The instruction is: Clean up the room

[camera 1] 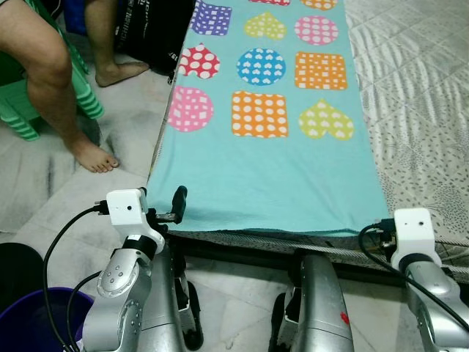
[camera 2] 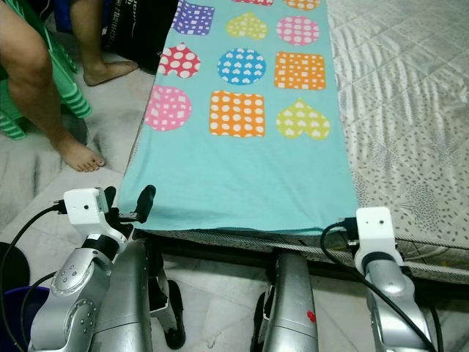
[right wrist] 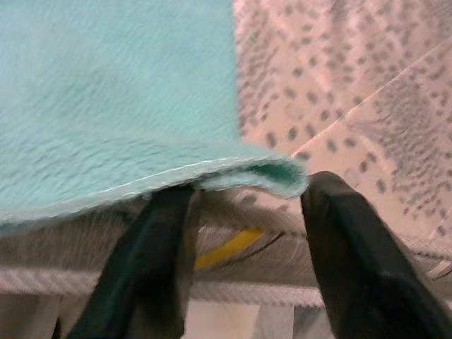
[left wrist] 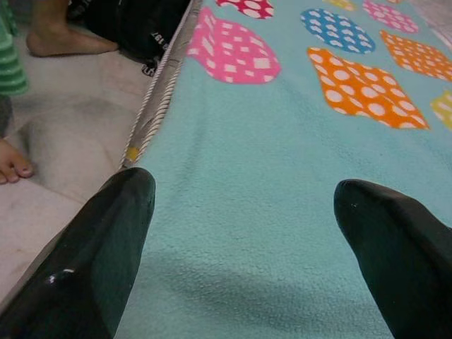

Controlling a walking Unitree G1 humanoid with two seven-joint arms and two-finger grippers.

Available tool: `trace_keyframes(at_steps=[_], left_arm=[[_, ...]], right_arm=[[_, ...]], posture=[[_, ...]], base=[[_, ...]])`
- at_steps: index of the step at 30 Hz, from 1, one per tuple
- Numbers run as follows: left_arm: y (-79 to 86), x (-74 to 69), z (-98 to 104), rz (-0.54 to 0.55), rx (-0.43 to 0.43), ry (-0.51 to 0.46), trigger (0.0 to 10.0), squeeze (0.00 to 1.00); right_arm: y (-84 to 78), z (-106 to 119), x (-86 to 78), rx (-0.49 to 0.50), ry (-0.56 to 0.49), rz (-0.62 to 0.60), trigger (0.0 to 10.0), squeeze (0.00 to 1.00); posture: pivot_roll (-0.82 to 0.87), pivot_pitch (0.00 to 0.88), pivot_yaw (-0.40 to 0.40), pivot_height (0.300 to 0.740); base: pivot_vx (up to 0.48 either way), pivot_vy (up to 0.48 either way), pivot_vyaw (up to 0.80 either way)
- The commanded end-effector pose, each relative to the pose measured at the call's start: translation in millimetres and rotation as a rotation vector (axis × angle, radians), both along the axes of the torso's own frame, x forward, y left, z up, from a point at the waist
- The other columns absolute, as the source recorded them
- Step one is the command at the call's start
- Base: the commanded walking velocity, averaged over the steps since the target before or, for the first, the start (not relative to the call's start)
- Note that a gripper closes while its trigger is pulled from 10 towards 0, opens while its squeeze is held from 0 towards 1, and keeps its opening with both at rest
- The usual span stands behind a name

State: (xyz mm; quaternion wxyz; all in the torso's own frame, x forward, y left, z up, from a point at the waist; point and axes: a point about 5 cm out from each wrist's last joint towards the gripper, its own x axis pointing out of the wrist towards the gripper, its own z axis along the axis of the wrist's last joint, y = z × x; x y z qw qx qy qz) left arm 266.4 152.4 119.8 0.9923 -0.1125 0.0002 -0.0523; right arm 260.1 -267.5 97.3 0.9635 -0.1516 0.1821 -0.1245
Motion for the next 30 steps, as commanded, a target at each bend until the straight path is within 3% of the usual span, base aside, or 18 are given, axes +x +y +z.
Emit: trace_keyframes(at_steps=[1,3,7,14,18,22,24,30], left_arm=[[1.8,-2.2,-7,0.002,0.004,0.035,10.0,0.00],[1.9,-1.9,-7,0.002,0.003,0.034,10.0,0.00],[3.1,-2.3,-5,0.007,-0.002,0.025,10.0,0.00],[9.0,-4.1,-2,0.021,0.001,0.013,10.0,0.00],[16.7,-2.4,0,0.039,0.015,0.002,10.0,0.00],[19.3,0.0,3,0.048,0.014,-0.014,10.0,0.00],[17.2,3.9,8,0.044,0.008,-0.037,10.0,0.00],[12.9,6.5,13,0.037,-0.006,-0.060,10.0,0.00]], right_arm=[[-5.4,-6,-6.7,0.040,0.010,-0.028,10.0,1.00],[2.0,-2,-7.7,0.104,-0.042,0.025,10.0,1.00],[7.8,1,-19.4,0.137,-0.093,0.093,10.0,1.00],[-6.8,-2,-46.3,0.123,-0.098,0.082,10.0,1.00],[-24.0,7,-58.8,0.054,-0.137,0.041,10.0,1.00],[-26.9,23,-50.5,0.037,-0.215,0.033,10.0,1.00],[-17.6,43,-29.4,0.062,-0.300,0.049,10.0,1.00],[15.8,56,1.3,0.178,-0.365,0.141,10.0,1.00]], posture=[[0.02,0.301,-0.002,0.544],[0.02,0.302,-0.002,0.544],[0.02,0.301,-0.004,0.544],[0.00,0.300,0.002,0.544],[-0.02,0.295,0.011,0.544],[-0.03,0.293,0.018,0.544],[-0.03,0.287,0.022,0.544],[-0.02,0.274,0.024,0.544]], base=[[0.000,0.000,0.00],[0.000,0.000,0.00],[0.000,0.000,0.00],[0.000,0.000,0.00],[0.000,0.000,0.00],[0.000,0.000,0.00],[0.000,0.000,0.00],[0.000,0.000,0.00]])
